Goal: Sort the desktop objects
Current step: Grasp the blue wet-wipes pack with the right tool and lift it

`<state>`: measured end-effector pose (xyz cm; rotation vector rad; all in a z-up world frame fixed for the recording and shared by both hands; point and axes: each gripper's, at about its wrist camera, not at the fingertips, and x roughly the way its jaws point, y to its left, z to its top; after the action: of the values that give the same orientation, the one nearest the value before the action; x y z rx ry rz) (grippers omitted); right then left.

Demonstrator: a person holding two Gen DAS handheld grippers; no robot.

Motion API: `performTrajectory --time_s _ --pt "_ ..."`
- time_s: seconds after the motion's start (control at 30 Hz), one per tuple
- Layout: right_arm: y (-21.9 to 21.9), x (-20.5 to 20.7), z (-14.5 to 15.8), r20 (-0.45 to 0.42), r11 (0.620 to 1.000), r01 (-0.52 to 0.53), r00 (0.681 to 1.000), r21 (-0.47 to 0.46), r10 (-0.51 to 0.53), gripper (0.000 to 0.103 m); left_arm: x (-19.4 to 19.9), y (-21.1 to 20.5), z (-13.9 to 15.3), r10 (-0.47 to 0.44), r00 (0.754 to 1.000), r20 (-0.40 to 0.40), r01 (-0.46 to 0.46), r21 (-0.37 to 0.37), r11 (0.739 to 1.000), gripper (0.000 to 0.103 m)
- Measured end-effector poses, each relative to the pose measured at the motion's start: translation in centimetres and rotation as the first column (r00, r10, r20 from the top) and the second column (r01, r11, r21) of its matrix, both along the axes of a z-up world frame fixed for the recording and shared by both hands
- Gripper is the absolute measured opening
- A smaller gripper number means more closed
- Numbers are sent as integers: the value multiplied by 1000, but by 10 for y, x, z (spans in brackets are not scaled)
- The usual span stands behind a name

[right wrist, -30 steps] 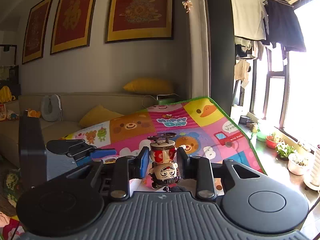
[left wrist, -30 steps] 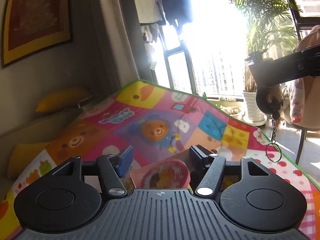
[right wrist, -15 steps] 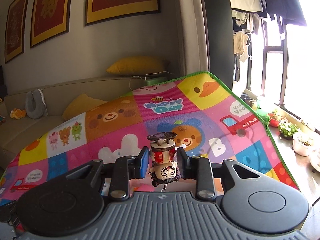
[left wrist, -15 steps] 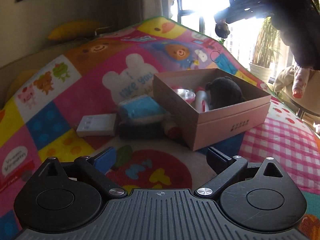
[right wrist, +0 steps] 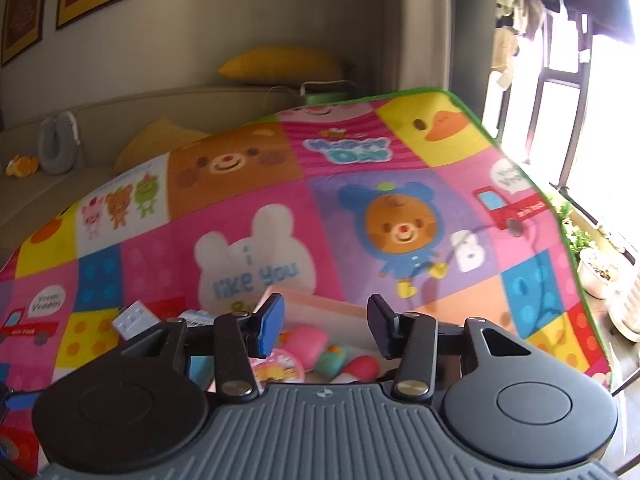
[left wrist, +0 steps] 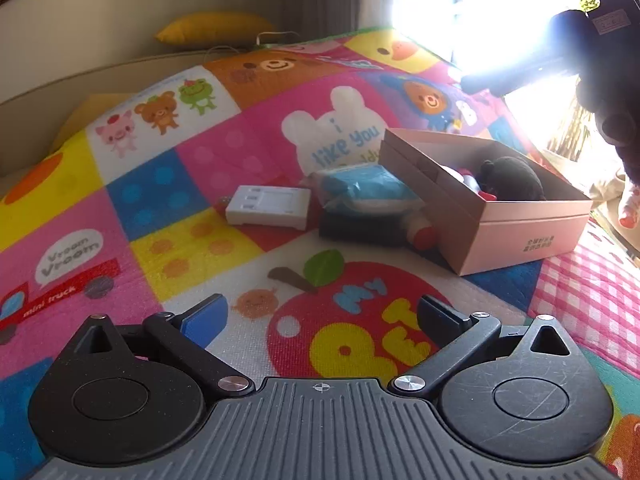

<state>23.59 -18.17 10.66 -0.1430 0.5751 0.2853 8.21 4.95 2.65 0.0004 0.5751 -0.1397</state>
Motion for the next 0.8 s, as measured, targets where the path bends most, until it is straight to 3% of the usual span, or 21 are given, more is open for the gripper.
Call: performTrajectory --time_s 0.07,0.13,0.2,0.37,0.5,0.6,0.63,0.8 --pt "29 -3 -9 -44 997 -70 997 -15 69 53 -5 6 2 13 1000 1 -13 -6 1000 103" --pt "60 -3 -20 -81 992 -126 989 -27 124 71 -10 12 3 23 1000 5 -23 -9 1000 103" --pt "91 1 -33 -111 985 -160 982 -57 153 73 -15 18 4 31 999 7 -31 -9 999 103" --pt "154 20 -65 -111 966 -154 985 -207 133 69 -30 32 6 60 998 7 -59 -27 998 103" --pt "169 41 -83 -103 947 -97 992 -307 69 69 -40 38 5 65 998 4 -65 -41 997 103" --pt "158 52 -92 -249 969 -89 968 -229 30 54 -45 39 5 65 998 3 -64 -47 997 103" --pt "155 46 -92 -256 970 -106 965 -218 48 51 -46 39 5 62 998 2 -62 -49 997 103" --pt "142 -6 -82 -329 961 -249 923 -122 197 49 -52 30 7 33 999 2 -33 -56 998 103"
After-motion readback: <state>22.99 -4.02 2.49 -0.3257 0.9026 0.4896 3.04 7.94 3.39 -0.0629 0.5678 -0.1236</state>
